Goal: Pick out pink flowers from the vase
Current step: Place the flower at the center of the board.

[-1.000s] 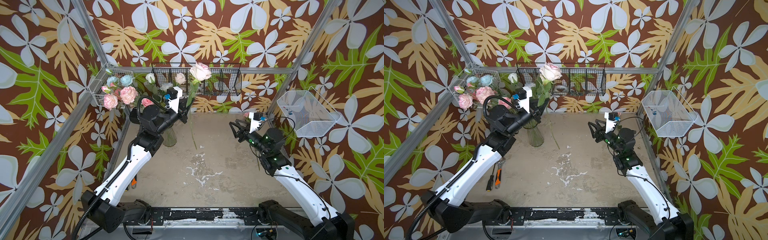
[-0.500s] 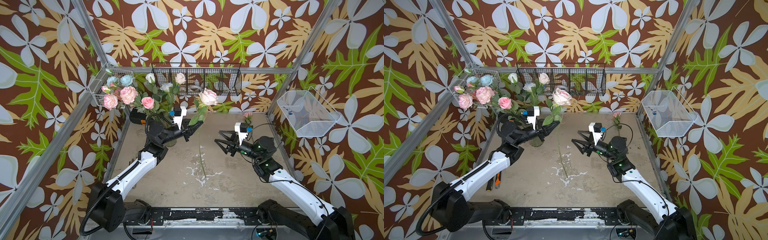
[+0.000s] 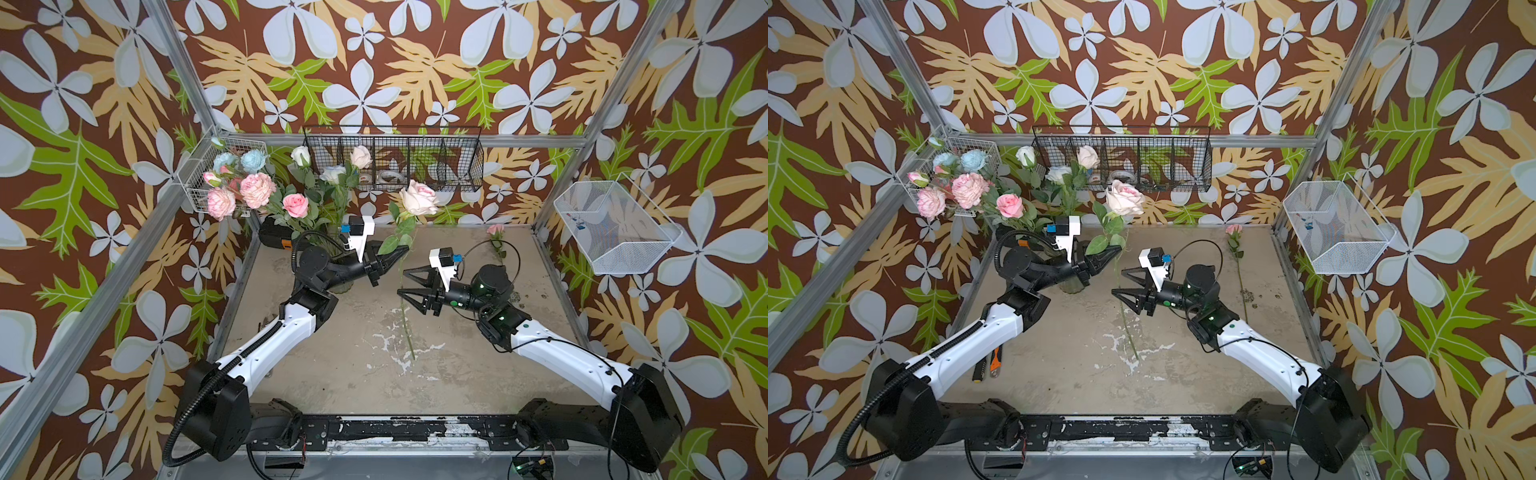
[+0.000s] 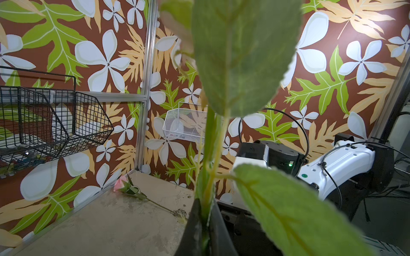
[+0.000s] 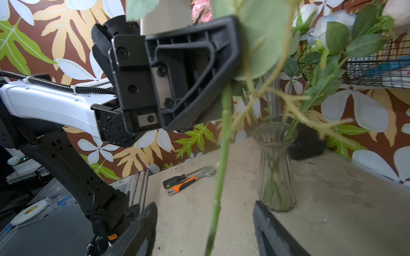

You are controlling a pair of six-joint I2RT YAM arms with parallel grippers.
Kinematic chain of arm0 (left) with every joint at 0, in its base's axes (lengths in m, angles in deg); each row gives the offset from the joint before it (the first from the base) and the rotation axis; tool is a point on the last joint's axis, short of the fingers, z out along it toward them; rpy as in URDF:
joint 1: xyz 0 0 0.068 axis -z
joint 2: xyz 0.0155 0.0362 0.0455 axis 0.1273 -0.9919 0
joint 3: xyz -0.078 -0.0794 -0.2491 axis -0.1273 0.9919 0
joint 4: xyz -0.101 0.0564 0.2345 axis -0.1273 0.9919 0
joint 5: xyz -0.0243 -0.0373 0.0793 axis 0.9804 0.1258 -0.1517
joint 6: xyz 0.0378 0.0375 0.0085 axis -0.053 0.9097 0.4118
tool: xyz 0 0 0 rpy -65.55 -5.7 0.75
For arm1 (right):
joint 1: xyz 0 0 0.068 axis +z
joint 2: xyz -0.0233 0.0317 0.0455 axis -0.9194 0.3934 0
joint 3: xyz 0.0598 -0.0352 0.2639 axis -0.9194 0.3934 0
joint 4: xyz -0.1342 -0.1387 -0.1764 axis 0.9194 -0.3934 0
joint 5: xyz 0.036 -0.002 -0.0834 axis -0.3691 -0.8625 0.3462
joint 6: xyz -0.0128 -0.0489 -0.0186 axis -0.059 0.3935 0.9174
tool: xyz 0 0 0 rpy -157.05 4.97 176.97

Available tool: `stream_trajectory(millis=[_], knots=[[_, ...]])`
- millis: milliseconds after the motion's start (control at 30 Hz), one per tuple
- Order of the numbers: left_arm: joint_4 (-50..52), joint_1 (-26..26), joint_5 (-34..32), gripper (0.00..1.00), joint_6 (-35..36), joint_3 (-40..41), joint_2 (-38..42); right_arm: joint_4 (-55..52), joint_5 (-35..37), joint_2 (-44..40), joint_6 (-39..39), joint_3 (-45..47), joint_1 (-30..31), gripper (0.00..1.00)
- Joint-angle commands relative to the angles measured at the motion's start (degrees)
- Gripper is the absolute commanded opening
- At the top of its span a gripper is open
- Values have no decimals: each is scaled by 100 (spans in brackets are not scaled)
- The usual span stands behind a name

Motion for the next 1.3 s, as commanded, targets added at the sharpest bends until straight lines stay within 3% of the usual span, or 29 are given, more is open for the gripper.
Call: stream_trajectory(millis=[0,167,367,567,600,667,700,733,767,900,1067,1267], knots=[[-252,20,20,0,-23,-8,3,304,111,102,24,-79,64,65],[-254,42,6,0,-8,-3,34,270,280,303,-13,-245,76,47],[-254,59,-74,0,37,44,116,171,393,448,-61,-433,77,15],[-247,51,-251,0,119,89,183,-64,576,367,0,-466,75,0],[-254,59,-290,4,127,94,189,-147,638,350,7,-483,69,0],[-303,53,-415,32,151,137,226,-335,787,305,31,-534,71,0],[-319,50,-499,58,181,163,251,-445,971,290,36,-564,77,0],[-310,50,-663,93,197,210,297,-630,1134,265,60,-626,72,0],[-349,46,-836,100,204,274,359,-821,1282,254,110,-699,69,0],[-278,33,-1441,100,448,631,761,-1361,1833,96,251,-804,-59,0],[-64,34,-2661,100,638,1491,1556,-2322,2444,51,47,-919,-831,0],[12,42,-2831,100,546,2158,2011,-4602,4018,1068,179,-1906,-2120,0]])
